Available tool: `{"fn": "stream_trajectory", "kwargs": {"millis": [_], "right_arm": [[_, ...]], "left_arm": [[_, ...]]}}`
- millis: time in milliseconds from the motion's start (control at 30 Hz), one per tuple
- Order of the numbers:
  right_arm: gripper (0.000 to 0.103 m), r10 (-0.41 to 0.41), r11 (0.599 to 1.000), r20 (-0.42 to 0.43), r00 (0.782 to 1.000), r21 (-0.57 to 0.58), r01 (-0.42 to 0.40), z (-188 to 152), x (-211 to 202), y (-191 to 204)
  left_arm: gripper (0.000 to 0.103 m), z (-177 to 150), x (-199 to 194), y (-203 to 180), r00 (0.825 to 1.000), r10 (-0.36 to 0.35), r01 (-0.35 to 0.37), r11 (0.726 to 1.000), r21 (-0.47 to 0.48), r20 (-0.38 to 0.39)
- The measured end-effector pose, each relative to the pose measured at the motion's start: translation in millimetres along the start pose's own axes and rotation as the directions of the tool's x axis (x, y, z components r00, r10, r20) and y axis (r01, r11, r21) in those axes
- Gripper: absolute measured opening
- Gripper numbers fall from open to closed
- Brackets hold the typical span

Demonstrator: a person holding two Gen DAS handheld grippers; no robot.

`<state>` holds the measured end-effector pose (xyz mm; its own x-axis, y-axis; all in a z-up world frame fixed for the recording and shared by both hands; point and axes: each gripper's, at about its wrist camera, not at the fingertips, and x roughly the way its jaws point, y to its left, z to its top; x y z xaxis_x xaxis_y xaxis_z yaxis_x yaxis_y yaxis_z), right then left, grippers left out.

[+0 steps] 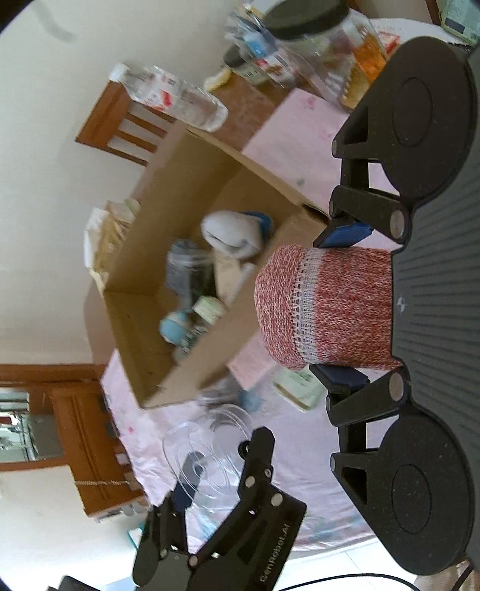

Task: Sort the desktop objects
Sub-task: 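Carry the container and pink sock into the box and open both tools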

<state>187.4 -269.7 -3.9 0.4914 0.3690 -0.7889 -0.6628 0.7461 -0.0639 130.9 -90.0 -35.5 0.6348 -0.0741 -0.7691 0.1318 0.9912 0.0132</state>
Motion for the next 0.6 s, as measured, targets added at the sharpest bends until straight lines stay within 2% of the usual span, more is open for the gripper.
{"fn": "stream_trajectory", "kwargs": {"millis": [267,467,600], "right_arm": [[0.068,-0.073,0.997,0.041,0.997,-0.002,0.073,36,-1,-8],[0.068,-0.110,0.994,0.056,0.992,0.004,0.110,61,9,-17],[0.068,-0.131,0.991,0.057,0.990,0.012,0.130,71,16,-23]], "left_arm": [[0.076,56,5,20,0.997,-0.051,0.046,0.997,0.065,0.066],[0.076,87,20,36,0.995,-0.073,0.065,0.993,0.098,0.075],[0.076,105,36,45,0.996,-0.061,0.053,0.991,0.122,0.066]]}}
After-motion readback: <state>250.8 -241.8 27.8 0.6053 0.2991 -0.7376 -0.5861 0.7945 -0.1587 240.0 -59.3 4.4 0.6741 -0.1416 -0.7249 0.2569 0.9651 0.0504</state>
